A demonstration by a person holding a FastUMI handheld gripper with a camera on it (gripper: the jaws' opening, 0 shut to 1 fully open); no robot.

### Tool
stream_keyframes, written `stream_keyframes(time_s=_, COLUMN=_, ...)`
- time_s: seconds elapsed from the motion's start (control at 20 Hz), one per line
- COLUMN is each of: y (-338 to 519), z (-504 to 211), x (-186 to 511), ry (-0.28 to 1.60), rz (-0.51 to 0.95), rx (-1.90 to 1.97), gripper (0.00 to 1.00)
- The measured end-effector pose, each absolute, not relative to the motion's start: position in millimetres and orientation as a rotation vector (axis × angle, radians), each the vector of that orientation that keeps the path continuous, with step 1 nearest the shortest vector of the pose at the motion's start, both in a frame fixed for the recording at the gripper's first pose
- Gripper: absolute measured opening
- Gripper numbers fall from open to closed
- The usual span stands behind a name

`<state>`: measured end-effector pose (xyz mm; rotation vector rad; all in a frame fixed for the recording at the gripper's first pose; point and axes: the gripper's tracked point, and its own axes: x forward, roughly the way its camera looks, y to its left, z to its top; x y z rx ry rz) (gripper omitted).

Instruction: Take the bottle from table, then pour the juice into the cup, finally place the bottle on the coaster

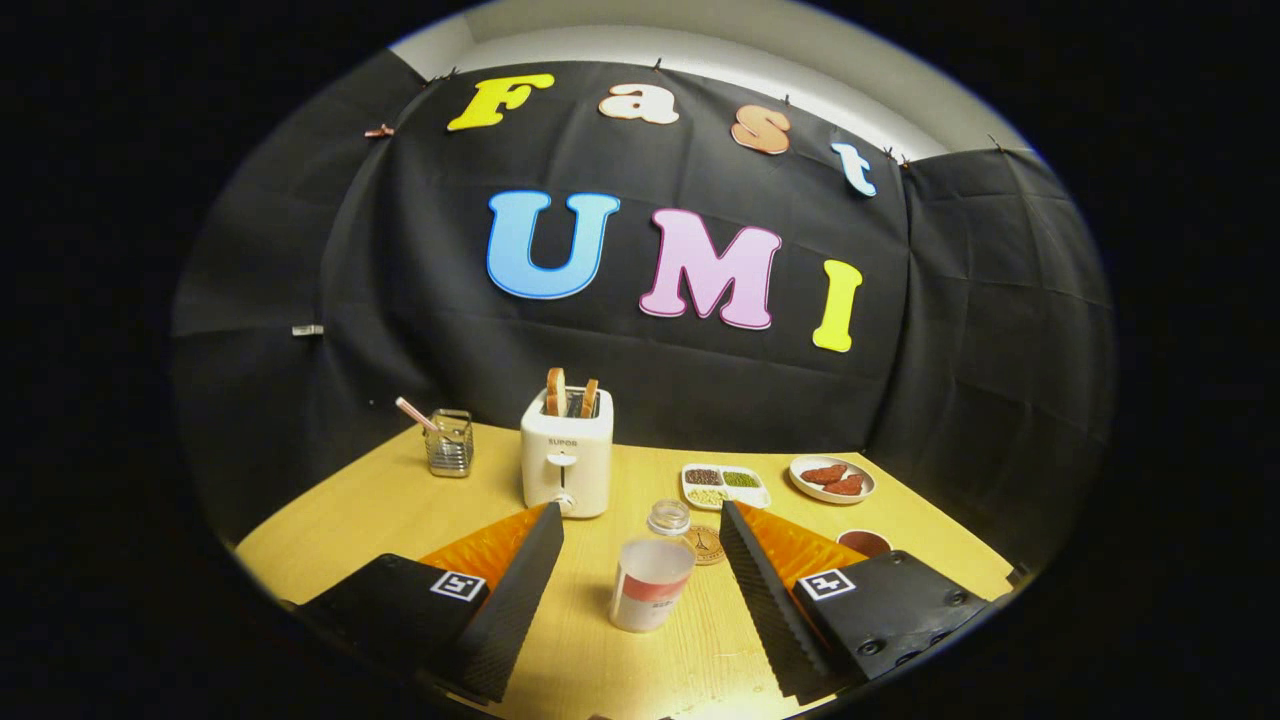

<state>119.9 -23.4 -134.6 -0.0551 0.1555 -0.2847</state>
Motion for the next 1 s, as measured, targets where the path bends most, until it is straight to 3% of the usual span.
stream_keyframes(time_s=1.0, y=-57, z=-253, x=186, ry=0.265, rz=-0.315, rx=-0.069, gripper=0.95)
